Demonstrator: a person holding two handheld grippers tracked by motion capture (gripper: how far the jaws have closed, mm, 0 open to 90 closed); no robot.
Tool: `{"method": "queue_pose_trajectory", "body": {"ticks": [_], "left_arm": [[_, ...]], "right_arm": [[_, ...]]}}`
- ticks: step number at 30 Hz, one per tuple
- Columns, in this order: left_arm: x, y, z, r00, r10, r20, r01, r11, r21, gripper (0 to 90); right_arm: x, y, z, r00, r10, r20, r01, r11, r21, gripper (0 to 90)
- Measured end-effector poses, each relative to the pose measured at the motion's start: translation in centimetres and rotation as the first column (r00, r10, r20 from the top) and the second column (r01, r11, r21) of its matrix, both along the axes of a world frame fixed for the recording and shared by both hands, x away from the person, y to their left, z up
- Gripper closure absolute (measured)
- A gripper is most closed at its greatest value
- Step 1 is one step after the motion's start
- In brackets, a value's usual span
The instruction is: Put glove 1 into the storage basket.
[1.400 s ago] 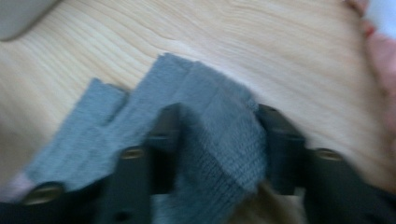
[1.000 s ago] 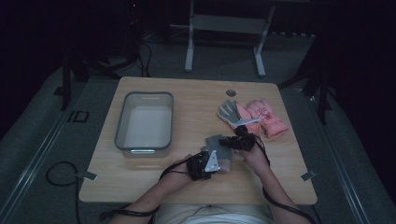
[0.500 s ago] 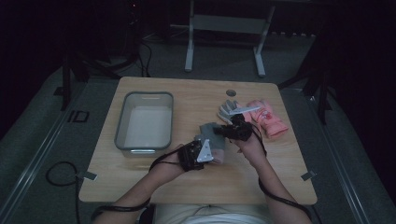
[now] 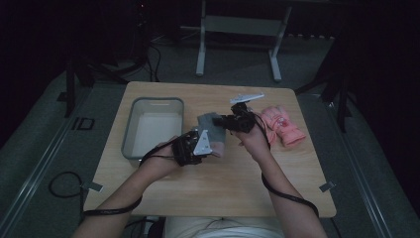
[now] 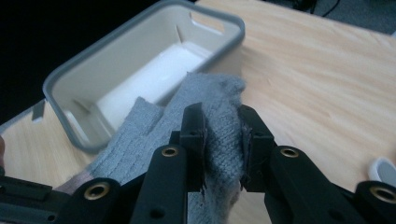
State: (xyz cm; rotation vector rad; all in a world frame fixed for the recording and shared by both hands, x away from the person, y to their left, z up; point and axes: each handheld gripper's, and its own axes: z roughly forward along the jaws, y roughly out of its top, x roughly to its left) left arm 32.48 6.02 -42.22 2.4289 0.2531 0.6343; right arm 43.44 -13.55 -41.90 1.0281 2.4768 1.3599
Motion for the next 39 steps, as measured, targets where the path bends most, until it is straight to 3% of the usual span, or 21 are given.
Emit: {"method": "queue_pose_trajectory", "body": {"ticks": [9,15,22,35,39], "left_arm": [[0.3,3.0,1.4,0.9984,0.053,0.018,-0.053,0.9985,0.010,73.4],[0.5,5.5,1.8,0.9956,0.093,0.010,-0.093,0.9956,0.003,73.4],[1.0,8.5,1.7,0.9905,0.137,-0.007,-0.137,0.9901,0.030,73.4],[2.1,12.9,-0.3,0.9787,0.199,-0.051,-0.195,0.9776,0.081,73.4],[3.6,13.8,-2.3,0.9693,0.225,-0.098,-0.215,0.9712,0.102,73.4]], "right_arm": [[1.0,4.1,2.2,0.9983,0.040,0.044,-0.039,0.999,-0.014,75.1],[1.8,7.0,2.7,0.9971,0.068,0.036,-0.067,0.998,-0.013,75.1],[2.5,10.8,2.7,0.9937,0.107,0.031,-0.107,0.994,-0.021,75.1],[4.5,16.3,-0.1,0.9877,0.152,-0.035,-0.153,0.988,-0.022,75.1],[5.3,18.2,-1.8,0.9862,0.156,-0.056,-0.159,0.986,-0.049,74.9]]}}
